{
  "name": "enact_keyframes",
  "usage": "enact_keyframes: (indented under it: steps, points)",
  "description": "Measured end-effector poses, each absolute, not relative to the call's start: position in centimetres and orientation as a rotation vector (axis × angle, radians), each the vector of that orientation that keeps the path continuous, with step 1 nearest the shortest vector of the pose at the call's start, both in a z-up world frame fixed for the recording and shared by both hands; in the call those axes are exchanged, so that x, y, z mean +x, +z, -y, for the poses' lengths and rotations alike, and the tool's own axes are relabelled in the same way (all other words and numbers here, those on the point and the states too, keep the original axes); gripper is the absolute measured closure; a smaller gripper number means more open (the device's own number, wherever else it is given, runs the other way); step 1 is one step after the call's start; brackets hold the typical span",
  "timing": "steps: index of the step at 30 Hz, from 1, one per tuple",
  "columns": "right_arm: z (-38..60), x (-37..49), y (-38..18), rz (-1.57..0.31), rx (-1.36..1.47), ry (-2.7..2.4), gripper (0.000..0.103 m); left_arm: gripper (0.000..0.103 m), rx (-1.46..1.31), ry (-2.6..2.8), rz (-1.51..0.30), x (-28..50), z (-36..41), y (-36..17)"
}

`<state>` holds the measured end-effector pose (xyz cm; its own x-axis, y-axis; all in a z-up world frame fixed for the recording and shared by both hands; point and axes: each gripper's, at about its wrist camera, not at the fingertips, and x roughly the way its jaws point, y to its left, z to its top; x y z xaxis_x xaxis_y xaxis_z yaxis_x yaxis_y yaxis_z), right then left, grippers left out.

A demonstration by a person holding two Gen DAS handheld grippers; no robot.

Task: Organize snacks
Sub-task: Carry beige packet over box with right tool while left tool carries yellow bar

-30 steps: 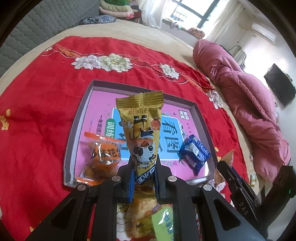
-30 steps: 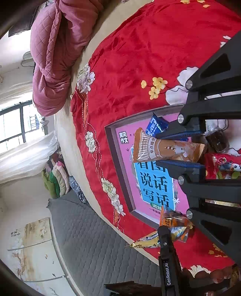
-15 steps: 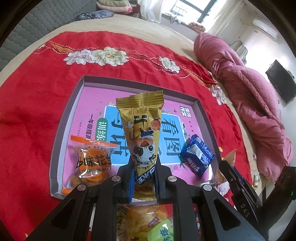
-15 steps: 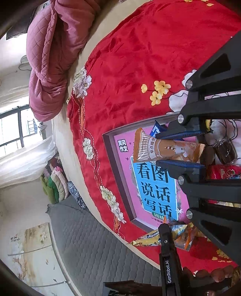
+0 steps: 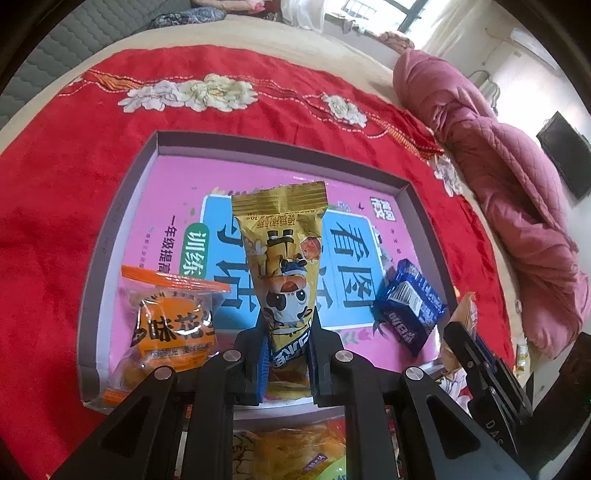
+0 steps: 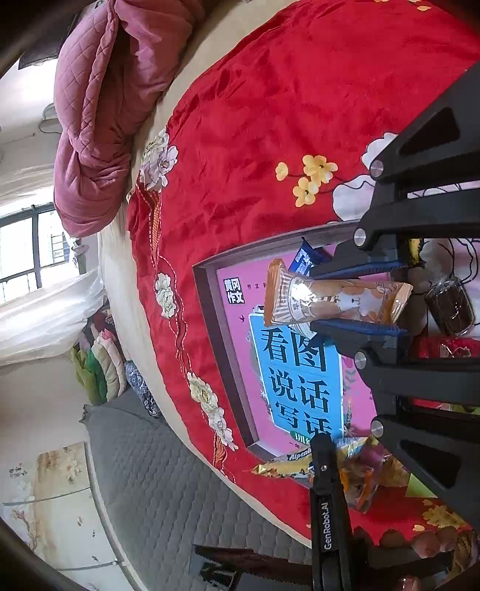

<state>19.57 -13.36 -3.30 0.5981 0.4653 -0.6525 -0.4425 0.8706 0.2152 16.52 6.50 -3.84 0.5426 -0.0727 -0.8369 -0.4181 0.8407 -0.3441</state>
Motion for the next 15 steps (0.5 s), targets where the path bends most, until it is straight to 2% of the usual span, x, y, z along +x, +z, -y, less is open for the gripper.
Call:
enact_keyframes:
  steps: [15]
  points:
    - [13.02, 19.74, -3.81, -0.772, 0.011, 0.511, 0.079, 0.086, -0.584, 0.189, -1.018, 16.73, -6.35, -4.52]
